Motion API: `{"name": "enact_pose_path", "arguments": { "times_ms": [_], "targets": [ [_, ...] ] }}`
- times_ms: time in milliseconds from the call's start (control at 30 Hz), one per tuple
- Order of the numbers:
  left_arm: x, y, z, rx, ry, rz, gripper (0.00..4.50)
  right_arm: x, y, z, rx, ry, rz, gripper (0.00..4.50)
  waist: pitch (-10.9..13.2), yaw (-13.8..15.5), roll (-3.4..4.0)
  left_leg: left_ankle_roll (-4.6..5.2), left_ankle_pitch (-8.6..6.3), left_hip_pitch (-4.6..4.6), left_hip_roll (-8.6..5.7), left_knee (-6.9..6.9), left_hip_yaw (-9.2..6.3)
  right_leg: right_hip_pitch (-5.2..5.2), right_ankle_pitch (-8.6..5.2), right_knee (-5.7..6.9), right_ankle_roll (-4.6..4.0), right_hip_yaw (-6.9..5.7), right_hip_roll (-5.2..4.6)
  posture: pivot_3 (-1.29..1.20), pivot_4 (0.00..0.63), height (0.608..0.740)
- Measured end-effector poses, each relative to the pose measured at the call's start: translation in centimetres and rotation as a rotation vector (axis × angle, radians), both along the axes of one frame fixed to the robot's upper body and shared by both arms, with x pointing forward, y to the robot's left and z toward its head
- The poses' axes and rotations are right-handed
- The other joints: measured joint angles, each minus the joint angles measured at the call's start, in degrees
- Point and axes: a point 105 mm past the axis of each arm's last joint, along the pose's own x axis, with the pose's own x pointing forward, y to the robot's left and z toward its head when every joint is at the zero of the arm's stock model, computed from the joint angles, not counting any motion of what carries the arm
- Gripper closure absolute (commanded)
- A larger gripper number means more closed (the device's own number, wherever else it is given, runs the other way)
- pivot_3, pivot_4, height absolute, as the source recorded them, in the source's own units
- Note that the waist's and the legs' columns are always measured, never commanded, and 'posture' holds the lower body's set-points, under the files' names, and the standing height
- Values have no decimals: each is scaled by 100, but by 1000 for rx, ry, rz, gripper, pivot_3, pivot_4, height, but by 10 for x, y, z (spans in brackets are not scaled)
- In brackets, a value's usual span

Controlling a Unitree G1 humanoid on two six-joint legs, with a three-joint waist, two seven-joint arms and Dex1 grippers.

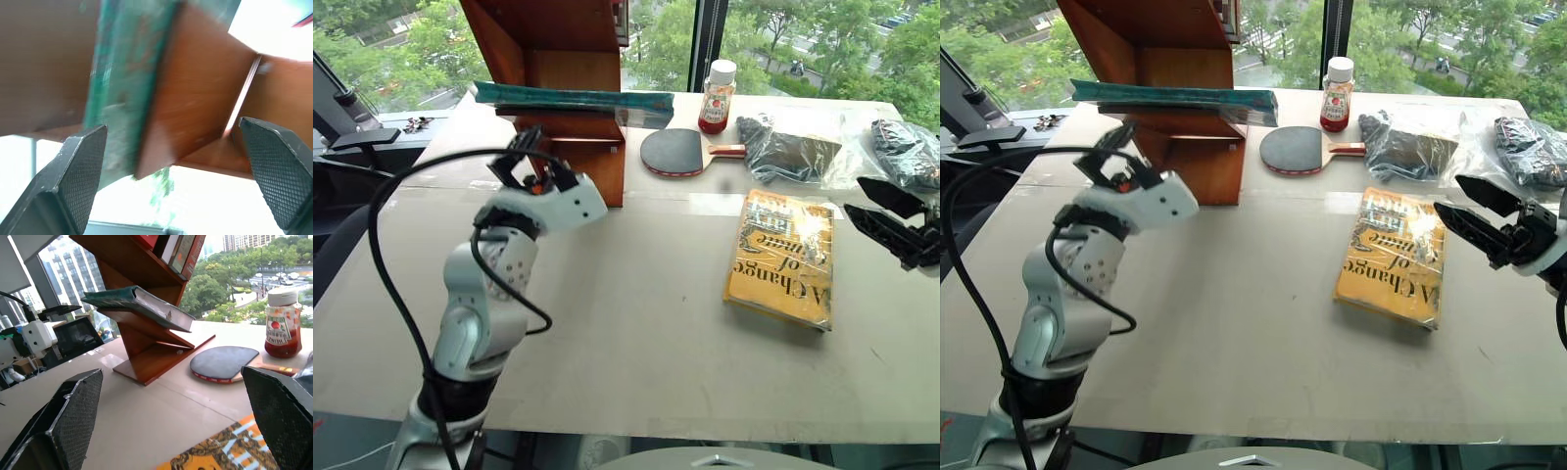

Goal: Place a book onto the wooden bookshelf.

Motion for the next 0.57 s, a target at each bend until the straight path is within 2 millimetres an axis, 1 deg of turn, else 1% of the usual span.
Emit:
{"name": "enact_pose_path", "arguments": {
  "times_ms": [67, 100, 133, 167, 200, 233, 267, 333, 367, 433, 567],
  "targets": [
    [-17, -12, -15, -79, 62, -107, 72, -13, 3, -21, -80, 55, -6, 0, -8, 1, -1, 0, -1, 11, 6, -2, 0, 12, -1, 0, 0, -2, -6, 0, 150, 740],
    [-27, -21, -31, -153, 152, -183, 72, -21, 3, -35, -128, 95, -13, 0, -11, 0, 3, 0, -1, 11, 7, -4, 4, 11, -1, -2, 0, 0, -12, 0, 150, 740],
    [-40, -27, -55, -262, 294, -250, 72, -30, 5, -54, -177, 142, -21, 0, -16, -5, 6, 1, -1, 15, 9, -4, 9, 12, -2, -3, 0, 1, -13, 0, 150, 740],
    [-50, -30, -78, -373, 426, -276, 72, -37, 5, -69, -198, 180, -29, 0, -14, -14, 5, 1, -1, 14, 9, 0, 11, 11, -4, -2, -1, 2, -13, 0, 150, 740],
    [-56, -31, -90, -470, 508, -284, 72, -43, 5, -79, -211, 196, -43, 0, -14, -15, 5, 1, -1, 16, 9, 0, 13, 11, -16, -3, -21, 3, -11, 0, 150, 740],
    [-61, -30, -99, -566, 569, -289, 72, -47, 4, -87, -219, 203, -61, 0, -14, -15, 5, 1, -1, 21, 10, 2, 13, 13, -18, -2, -20, 1, -10, 0, 150, 740],
    [-66, -29, -108, -711, 639, -287, 72, -55, 3, -100, -236, 200, -96, 0, -16, -14, 4, 1, -1, 25, 10, 7, 13, 14, -31, -1, 0, 1, -3, 0, 150, 740],
    [-69, -24, -115, -827, 690, -270, 72, -65, 3, -118, -246, 213, -125, 0, -17, -15, 8, 1, -1, 28, 9, 11, 15, 15, -31, 1, 0, -4, 0, 0, 150, 740],
    [-68, -23, -115, -853, 696, -268, 72, -68, 2, -123, -263, 208, -143, 0, -22, -17, 16, 1, -1, 33, 8, 12, 17, 15, -30, 3, -1, -3, 1, 0, 150, 740],
    [-67, -18, -122, -892, 728, -250, 72, -73, -2, -137, -318, 193, -178, 0, -46, -27, 23, 1, -1, 46, 6, 13, 19, 17, -30, 3, -2, -1, 2, 0, 150, 740],
    [-73, -13, -146, -948, 832, -218, 72, -80, -10, -168, -403, 190, -230, 0, -54, -59, 34, 0, -2, 42, 8, 10, 35, 13, -31, 2, -3, 12, 4, 0, 150, 740]
  ]
}}
